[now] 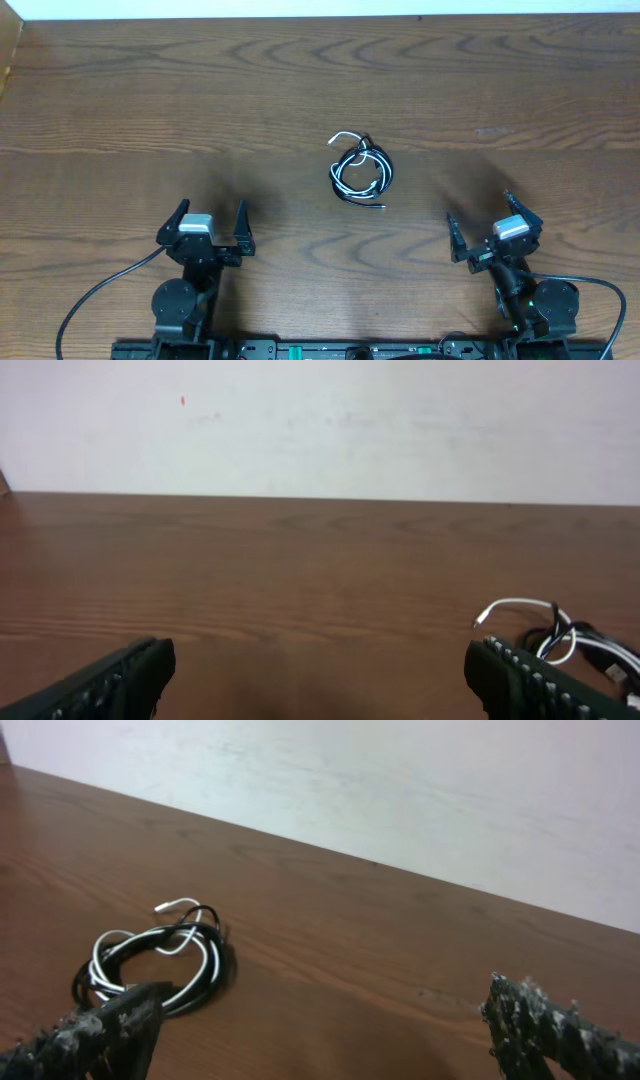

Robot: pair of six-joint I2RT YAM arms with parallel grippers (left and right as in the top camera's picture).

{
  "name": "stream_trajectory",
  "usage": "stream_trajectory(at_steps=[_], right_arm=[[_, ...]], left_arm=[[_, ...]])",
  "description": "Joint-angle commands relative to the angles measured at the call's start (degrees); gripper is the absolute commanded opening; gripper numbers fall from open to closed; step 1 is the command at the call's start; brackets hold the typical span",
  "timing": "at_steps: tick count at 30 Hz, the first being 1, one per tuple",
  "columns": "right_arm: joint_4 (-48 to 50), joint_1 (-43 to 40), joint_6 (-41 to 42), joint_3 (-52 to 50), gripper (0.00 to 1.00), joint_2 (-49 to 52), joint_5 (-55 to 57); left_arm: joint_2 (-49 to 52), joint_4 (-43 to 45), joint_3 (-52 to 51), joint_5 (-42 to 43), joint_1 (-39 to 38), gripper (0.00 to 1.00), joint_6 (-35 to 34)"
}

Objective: Untangle cables

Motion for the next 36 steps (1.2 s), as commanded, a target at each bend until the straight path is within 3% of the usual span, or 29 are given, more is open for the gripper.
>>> stream_trajectory(at_steps=[1,11,16,31,36], right_arm=[[0.1,0.3,0.3,-0.1,0.99,-0.2,-1.7],[-2.0,0.2,2.8,3.7,0.99,0.8,-3.2],[-8.0,0.2,2.8,10.3,0.99,4.7,-3.5],[-27.7,0.2,2.8,42.8,0.99,35.2,-6.6],[-35.1,0.2,2.8,53.0,0.99,45.7,-9.6]], left_arm=[[1.3,0.2,2.1,0.7,0.3,0.98,-0.5],[10.9,-0.3,9.3,0.8,0.3,0.98,-0.5],[20.2,-7.3,19.2,3.0,0.3,0.98,-0.2],[48.8,-30.0,50.4,13.4,-0.1,0.98,-0.3],[59.6,-37.4,60.7,13.4,-3.9,0.98,-0.2]])
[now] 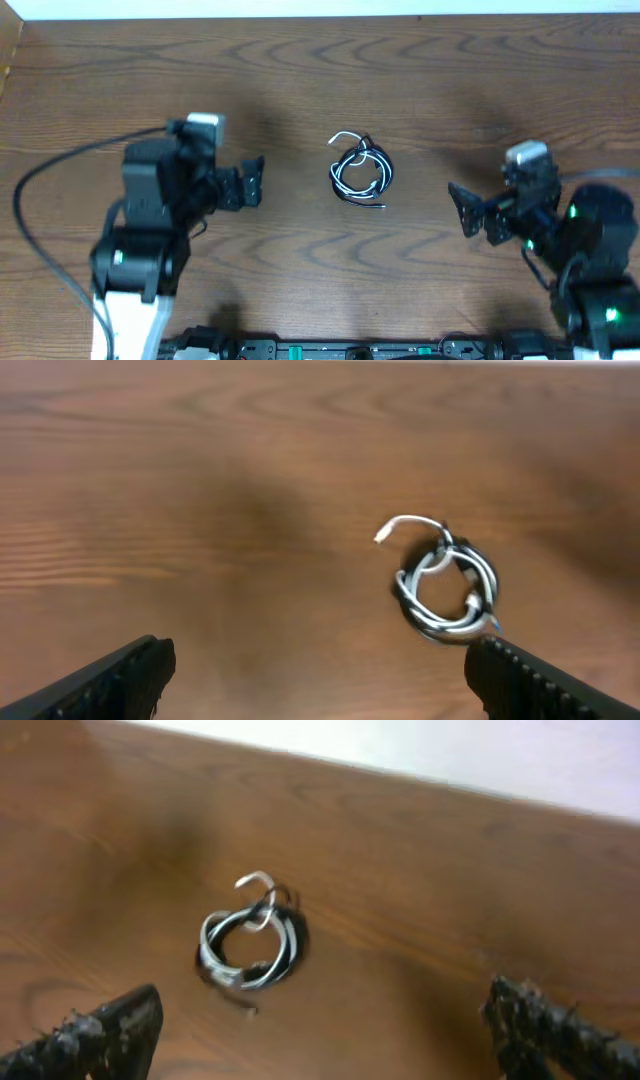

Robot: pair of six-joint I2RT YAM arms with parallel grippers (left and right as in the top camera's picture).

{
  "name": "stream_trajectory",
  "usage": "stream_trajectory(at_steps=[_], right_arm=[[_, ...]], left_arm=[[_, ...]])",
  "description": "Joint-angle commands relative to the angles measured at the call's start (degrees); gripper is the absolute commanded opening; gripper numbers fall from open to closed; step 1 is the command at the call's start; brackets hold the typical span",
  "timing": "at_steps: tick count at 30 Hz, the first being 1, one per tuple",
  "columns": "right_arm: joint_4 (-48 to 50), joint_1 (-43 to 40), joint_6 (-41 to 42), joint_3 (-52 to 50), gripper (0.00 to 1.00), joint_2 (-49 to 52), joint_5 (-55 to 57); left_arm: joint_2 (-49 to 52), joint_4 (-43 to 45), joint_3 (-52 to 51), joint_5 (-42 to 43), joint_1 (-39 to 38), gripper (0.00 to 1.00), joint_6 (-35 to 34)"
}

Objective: Untangle cables
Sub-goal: 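Reach the left gripper to the cable bundle and grasp it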

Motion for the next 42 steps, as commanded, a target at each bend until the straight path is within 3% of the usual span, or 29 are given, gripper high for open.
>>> stream_trajectory(at_steps=[1,8,13,17,20,23,28,33,42], right_arm=[[-3.4,0.2,0.4,6.9,0.99,6.2,-3.7],[-7.0,0.2,0.2,14.1,0.99,14.2,-9.4],[-6.4,0.2,0.5,14.2,0.99,16.0,-9.4],[-6.9,0.3,0.5,14.1,0.99,16.7,-12.7],[-7.0,0.3,0.5,14.1,0.99,17.4,-13.5],[-7.0,0.2,0.5,14.1,0.92,18.6,-13.2],[-7.0,0.3,1.1,14.1,0.82,20.0,-13.3],[-7.3,0.3,2.6,14.1,0.79,21.2,-13.3],[-8.2,0.3,2.6,14.1,0.79,21.9,-13.2]], left_arm=[[7.9,-3.7,8.3,1.6,-3.3,0.98,0.2],[24.9,-14.0,23.5,1.7,-9.5,0.98,5.7],[31.9,-9.3,25.2,3.9,-11.4,0.98,5.8],[36.9,-4.3,25.2,12.9,-11.4,0.98,8.5],[41.5,-1.7,25.2,13.7,-12.4,0.93,11.8],[48.1,-1.3,25.2,12.3,-14.5,0.86,14.2],[54.1,0.3,25.2,6.6,-17.4,0.79,14.9],[58.5,2.2,25.2,6.4,-18.9,0.66,16.3],[64.5,6.9,25.2,3.7,-19.2,0.62,16.3]])
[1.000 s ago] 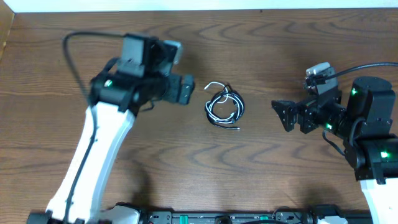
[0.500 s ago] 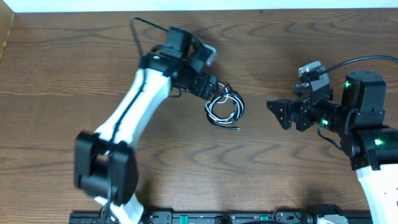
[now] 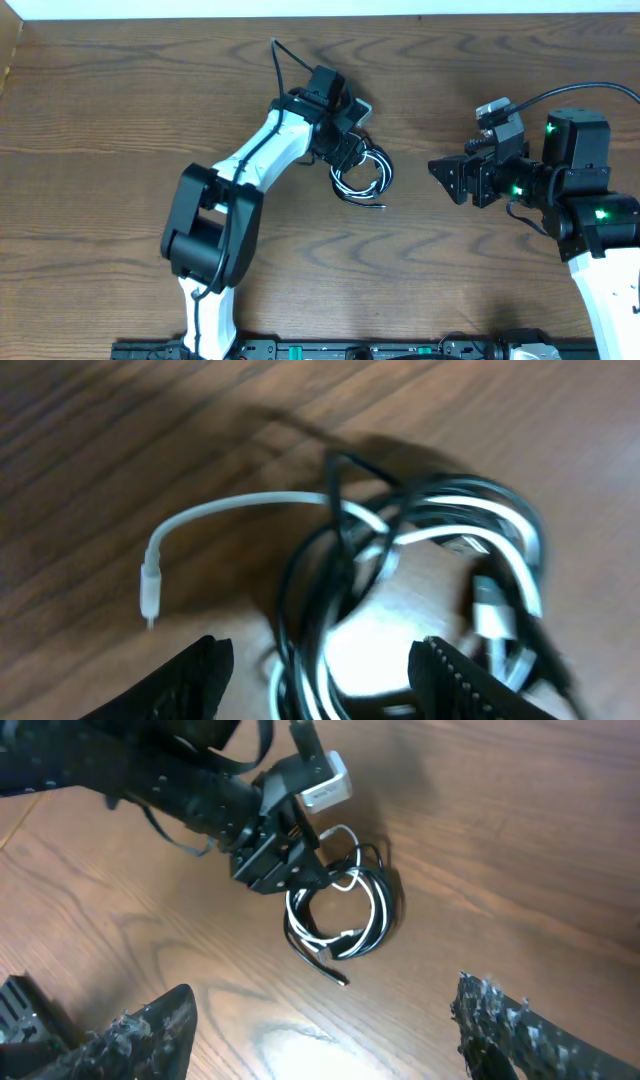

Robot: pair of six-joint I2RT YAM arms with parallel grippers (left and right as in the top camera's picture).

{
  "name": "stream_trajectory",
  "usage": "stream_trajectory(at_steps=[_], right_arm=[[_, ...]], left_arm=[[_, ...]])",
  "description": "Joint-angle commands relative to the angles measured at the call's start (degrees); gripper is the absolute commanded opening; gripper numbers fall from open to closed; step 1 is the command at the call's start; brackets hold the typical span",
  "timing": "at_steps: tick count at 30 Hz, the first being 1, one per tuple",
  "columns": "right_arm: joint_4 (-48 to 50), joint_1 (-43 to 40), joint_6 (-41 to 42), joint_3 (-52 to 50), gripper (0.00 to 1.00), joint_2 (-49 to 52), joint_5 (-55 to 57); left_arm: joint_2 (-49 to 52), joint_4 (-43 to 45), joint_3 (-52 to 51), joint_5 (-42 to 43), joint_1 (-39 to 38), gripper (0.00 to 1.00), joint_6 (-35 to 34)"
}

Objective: Untangle cables
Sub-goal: 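Reach the left gripper to the cable bundle and grasp it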

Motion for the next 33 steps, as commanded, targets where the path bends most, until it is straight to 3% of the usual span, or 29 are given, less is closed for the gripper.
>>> stream_trajectory(at_steps=[1,5,10,11,20,30,32,33], right_arm=[[-0.4,0.3,0.7,1.1,0.79,0.3,-0.7],[-0.5,0.3,0.7,1.1,0.79,0.4,0.3],[-0.5,0.3,0.7,1.1,0.77,0.9,0.4],[-0.5,0.3,0.7,1.1,0.77,1.2,0.4],[-0.5,0.3,0.7,1.1,0.77,3.7,0.3],[0.1,0.2,0.7,1.1,0.78,4.7,0.6],[0.3,0.2,0.7,1.1,0.78,4.7,0.7],[0.5,0.2,0.7,1.1,0.78,4.7,0.8]], left_arm=[[2.1,1.0,0.9,-2.1,0.0,0.62,1.2],[3.0,2.5,0.8,-2.1,-0.1,0.57,1.3],[3.1,2.9,0.6,-2.1,-0.2,0.42,1.6],[3.1,2.9,0.4,-2.1,-0.2,0.35,2.1],[3.1,2.3,-0.6,-1.7,-1.8,0.29,2.1],[3.2,3.1,-3.7,-2.4,-2.8,0.31,2.1],[3.2,3.1,-3.7,-2.4,-2.8,0.08,2.1],[3.2,3.1,-3.7,-2.4,-2.8,0.08,2.0]])
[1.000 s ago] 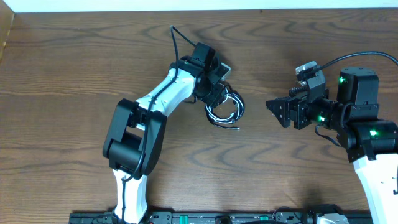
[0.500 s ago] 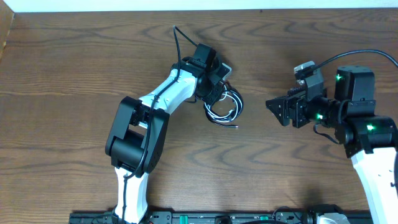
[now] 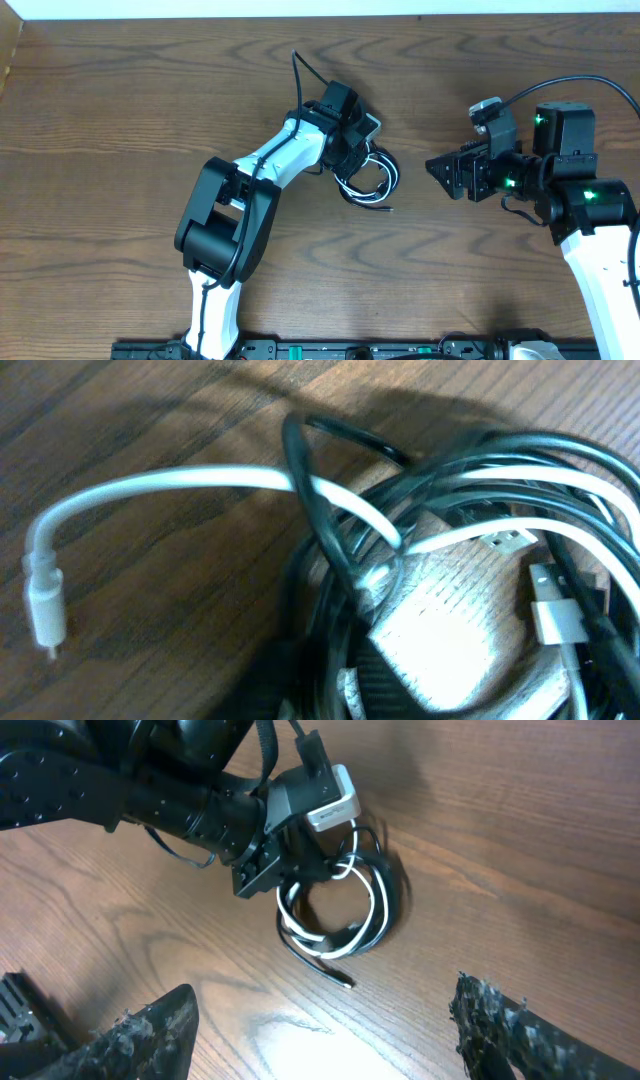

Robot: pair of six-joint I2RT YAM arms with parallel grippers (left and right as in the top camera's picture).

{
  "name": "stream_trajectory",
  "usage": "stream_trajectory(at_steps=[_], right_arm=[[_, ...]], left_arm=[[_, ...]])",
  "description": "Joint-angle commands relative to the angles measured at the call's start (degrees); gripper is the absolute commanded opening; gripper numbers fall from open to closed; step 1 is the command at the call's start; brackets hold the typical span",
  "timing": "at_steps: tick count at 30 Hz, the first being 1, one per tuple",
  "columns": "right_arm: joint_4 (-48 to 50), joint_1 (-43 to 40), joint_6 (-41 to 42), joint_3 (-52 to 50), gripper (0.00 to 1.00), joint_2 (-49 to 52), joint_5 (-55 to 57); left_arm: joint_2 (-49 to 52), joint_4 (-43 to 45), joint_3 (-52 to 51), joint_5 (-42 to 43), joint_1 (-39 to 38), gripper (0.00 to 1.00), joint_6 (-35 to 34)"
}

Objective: Untangle cables

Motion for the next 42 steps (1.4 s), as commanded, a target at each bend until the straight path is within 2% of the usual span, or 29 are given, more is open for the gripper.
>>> stream_trajectory(at_steps=[1,3,7,12,15,20,28,42], right_arm=[[0.5,0.2,0.6,1.1,0.78,0.3,0.2],[1.1,0.2,2.8,1.1,0.77,0.2,1.2],[2.8,0.2,10.8,1.1,0.74,0.3,3.5],[5.4,0.7,18.5,1.1,0.69,0.3,3.5],[6.6,1.9,22.7,1.1,0.66,0.3,3.7],[7.9,3.5,28.1,1.1,0.61,0.9,5.7],[8.9,5.6,31.9,1.1,0.49,4.0,5.6],[18.2,12.8,28.3,1.1,0.53,13.9,4.6]], left_arm=[[0.6,-0.4,-1.2,-0.9,0.0,0.07,0.3],[-0.2,-0.8,-0.8,-3.8,0.3,0.08,-3.4],[-5.4,-5.0,1.8,-13.3,0.8,0.08,-15.3],[-18.2,-7.5,2.1,-13.3,0.8,0.08,-24.5],[-26.3,-7.8,2.1,-9.5,0.8,0.08,-28.9],[-33.2,-9.0,2.1,-6.1,0.8,0.07,-29.6],[-33.8,-10.3,2.1,0.0,0.8,0.07,-29.7],[-33.8,-11.0,2.1,9.0,0.8,0.07,-39.1]])
